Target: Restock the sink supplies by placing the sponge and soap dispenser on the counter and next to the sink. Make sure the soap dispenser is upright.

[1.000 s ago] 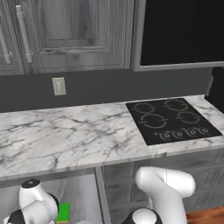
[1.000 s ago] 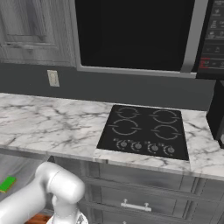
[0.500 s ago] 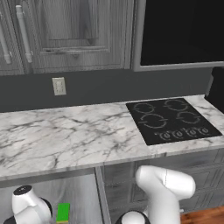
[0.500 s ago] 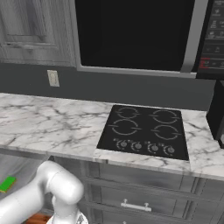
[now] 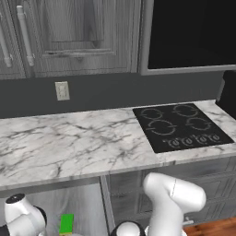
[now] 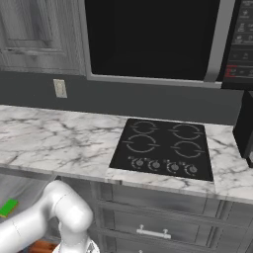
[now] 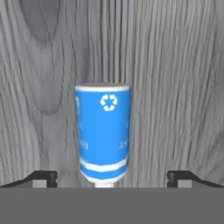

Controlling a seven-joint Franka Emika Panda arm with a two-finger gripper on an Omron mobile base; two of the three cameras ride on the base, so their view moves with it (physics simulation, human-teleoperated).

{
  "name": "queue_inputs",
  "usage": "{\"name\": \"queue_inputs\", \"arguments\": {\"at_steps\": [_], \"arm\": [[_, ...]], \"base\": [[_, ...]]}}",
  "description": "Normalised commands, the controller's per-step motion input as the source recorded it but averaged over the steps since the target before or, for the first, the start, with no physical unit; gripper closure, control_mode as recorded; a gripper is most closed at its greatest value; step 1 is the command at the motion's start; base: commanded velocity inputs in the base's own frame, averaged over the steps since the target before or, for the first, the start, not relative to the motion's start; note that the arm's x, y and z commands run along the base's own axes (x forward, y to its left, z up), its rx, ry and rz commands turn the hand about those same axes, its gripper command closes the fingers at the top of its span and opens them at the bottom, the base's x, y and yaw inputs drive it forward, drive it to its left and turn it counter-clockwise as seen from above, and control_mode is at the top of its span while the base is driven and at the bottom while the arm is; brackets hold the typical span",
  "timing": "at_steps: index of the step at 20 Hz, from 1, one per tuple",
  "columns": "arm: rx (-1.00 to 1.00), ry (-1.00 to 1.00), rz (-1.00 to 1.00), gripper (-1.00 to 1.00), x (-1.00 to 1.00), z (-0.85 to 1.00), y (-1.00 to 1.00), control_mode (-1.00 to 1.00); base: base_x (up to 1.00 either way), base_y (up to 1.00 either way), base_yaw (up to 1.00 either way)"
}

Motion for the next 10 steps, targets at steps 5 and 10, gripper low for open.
{"name": "queue_inputs", "arguments": {"at_steps": [5,10], "arm": [[-0.05,0.05,0.00,-1.00,0.21,-0.16,0.29,-1.00],[-0.03,0.03,0.00,-1.00,0.09,-0.18,0.18,-1.00]], "base": [[0.00,0.00,0.00],[0.00,0.00,0.00]]}}
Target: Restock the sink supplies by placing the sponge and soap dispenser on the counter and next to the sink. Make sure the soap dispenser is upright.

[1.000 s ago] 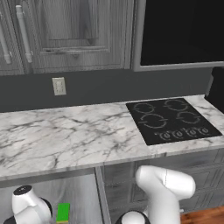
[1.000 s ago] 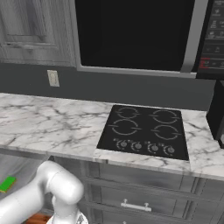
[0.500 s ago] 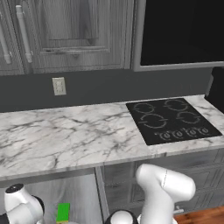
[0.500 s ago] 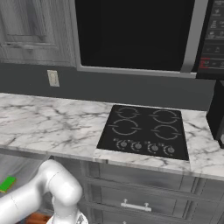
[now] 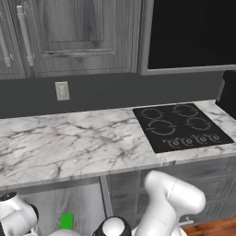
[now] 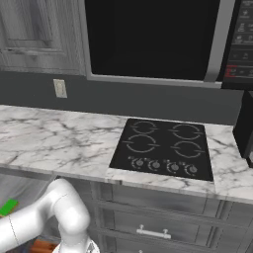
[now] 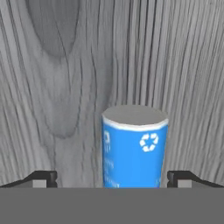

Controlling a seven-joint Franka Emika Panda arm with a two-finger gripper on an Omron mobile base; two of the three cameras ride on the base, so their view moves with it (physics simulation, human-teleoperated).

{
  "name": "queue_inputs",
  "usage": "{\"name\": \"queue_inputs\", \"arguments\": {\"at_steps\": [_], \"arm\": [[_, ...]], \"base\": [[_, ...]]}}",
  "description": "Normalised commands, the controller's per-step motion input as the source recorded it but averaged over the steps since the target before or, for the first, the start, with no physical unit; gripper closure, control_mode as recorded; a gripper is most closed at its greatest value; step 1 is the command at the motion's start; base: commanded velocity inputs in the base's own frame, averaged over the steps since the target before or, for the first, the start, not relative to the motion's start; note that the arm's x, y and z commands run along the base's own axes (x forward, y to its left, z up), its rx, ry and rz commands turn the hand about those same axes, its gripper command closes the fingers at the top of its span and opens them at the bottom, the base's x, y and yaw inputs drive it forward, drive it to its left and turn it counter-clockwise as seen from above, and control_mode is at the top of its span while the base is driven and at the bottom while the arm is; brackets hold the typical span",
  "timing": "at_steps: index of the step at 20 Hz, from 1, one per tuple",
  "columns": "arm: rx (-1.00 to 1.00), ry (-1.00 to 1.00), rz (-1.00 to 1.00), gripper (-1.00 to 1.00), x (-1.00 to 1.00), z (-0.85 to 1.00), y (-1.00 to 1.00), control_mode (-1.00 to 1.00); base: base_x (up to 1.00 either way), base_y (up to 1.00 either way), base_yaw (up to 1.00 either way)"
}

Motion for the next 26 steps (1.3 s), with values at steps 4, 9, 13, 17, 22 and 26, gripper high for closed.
{"name": "queue_inputs", "arguments": {"at_steps": [4,9,13,17,22,26], "arm": [[0.00,0.00,0.00,-1.00,-0.20,-0.09,-0.01,-1.00],[0.00,-0.01,0.00,-1.00,-0.35,0.00,-0.16,-1.00],[0.00,-0.02,0.00,-1.00,-0.28,-0.01,-0.19,-1.00],[0.00,0.00,0.00,-1.00,-0.02,-0.07,-0.22,-1.00],[0.00,0.00,0.00,-1.00,0.03,-0.14,-0.04,-1.00],[0.00,0.00,0.00,-1.00,0.06,-0.17,0.00,-1.00]], "base": [[0.00,0.00,0.00],[0.00,0.00,0.00],[0.00,0.00,0.00],[0.00,0.00,0.00],[0.00,0.00,0.00],[0.00,0.00,0.00]]}}
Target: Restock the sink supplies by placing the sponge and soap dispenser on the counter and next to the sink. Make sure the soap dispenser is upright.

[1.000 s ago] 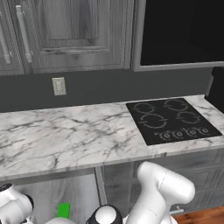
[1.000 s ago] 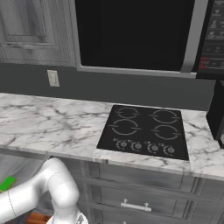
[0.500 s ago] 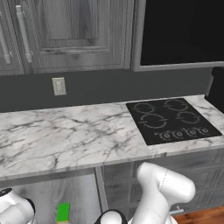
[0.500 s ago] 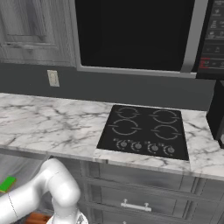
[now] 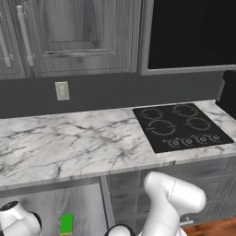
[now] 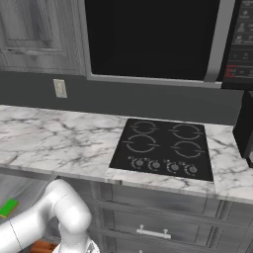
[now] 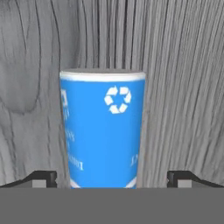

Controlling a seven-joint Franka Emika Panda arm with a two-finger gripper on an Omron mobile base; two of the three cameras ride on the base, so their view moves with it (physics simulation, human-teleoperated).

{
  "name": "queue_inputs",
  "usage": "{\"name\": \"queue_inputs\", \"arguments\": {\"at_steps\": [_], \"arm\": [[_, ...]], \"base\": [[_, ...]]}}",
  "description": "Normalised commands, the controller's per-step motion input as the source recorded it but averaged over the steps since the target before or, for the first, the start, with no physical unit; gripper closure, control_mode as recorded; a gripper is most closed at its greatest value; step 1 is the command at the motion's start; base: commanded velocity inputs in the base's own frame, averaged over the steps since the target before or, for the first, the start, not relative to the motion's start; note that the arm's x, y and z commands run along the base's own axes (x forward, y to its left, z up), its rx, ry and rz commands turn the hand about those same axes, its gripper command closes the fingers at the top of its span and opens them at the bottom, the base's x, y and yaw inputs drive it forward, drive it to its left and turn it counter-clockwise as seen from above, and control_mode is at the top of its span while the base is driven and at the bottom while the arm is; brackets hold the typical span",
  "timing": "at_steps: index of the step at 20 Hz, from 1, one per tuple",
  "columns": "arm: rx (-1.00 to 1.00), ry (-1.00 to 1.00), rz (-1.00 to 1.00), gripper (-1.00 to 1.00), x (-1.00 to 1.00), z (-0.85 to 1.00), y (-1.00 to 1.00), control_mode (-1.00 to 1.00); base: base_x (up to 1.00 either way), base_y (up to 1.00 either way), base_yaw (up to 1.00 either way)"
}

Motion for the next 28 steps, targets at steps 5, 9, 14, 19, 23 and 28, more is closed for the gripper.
{"name": "queue_inputs", "arguments": {"at_steps": [5,9,14,19,23,28], "arm": [[-0.01,0.00,0.00,-1.00,0.00,-0.24,0.04,-1.00],[0.00,0.00,0.00,-1.00,0.01,-0.22,0.03,-1.00],[-0.02,0.00,0.00,1.00,-0.01,-0.24,0.03,-1.00],[0.00,-0.02,0.00,1.00,-0.11,-0.12,0.00,-1.00],[-0.01,-0.06,0.00,1.00,0.00,0.00,0.03,-1.00],[0.00,-0.06,-0.03,1.00,-0.07,0.11,0.00,-1.00]], "base": [[0.00,0.00,0.00],[0.00,0.00,0.00],[0.00,0.00,0.00],[0.00,0.00,0.00],[0.00,0.00,0.00],[0.00,0.00,0.00]]}}
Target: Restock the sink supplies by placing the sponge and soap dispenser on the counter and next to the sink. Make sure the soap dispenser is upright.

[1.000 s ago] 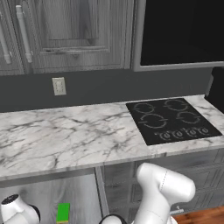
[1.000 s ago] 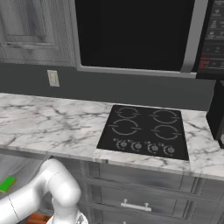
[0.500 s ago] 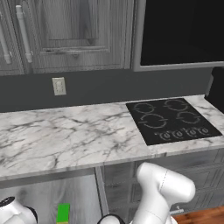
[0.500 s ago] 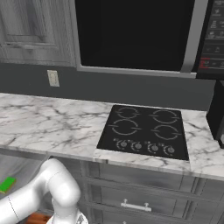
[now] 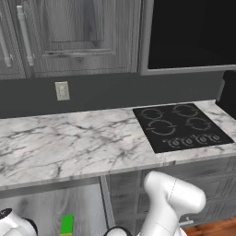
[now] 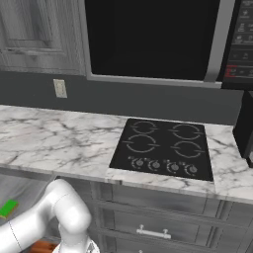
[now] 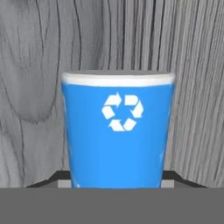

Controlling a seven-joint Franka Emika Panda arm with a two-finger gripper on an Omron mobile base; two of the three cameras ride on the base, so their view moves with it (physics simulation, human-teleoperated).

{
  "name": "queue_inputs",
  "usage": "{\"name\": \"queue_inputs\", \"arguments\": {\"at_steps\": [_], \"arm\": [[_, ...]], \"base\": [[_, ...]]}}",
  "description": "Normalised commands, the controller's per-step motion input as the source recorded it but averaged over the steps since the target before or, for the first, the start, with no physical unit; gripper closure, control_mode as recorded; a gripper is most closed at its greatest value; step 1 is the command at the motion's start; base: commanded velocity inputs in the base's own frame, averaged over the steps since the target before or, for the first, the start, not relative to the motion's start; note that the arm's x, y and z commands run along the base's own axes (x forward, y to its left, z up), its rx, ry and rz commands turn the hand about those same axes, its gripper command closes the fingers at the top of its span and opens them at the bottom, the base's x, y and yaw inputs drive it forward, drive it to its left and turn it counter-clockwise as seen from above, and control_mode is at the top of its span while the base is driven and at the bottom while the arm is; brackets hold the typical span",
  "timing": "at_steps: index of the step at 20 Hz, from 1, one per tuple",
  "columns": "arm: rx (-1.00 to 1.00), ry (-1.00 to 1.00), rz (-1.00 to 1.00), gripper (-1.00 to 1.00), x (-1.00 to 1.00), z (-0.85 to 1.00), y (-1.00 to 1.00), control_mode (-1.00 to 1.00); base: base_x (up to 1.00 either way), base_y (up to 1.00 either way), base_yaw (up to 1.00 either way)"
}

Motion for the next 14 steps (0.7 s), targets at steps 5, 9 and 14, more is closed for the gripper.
{"name": "queue_inputs", "arguments": {"at_steps": [5,9,14], "arm": [[0.02,-0.12,-0.16,1.00,-0.48,0.87,-0.47,-1.00],[0.13,-0.02,-0.25,1.00,-0.25,1.00,-0.77,-1.00],[0.15,0.00,-0.26,1.00,-0.07,1.00,-0.80,-1.00]], "base": [[0.00,0.00,0.00],[0.00,0.00,0.00],[0.00,0.00,0.00]]}}
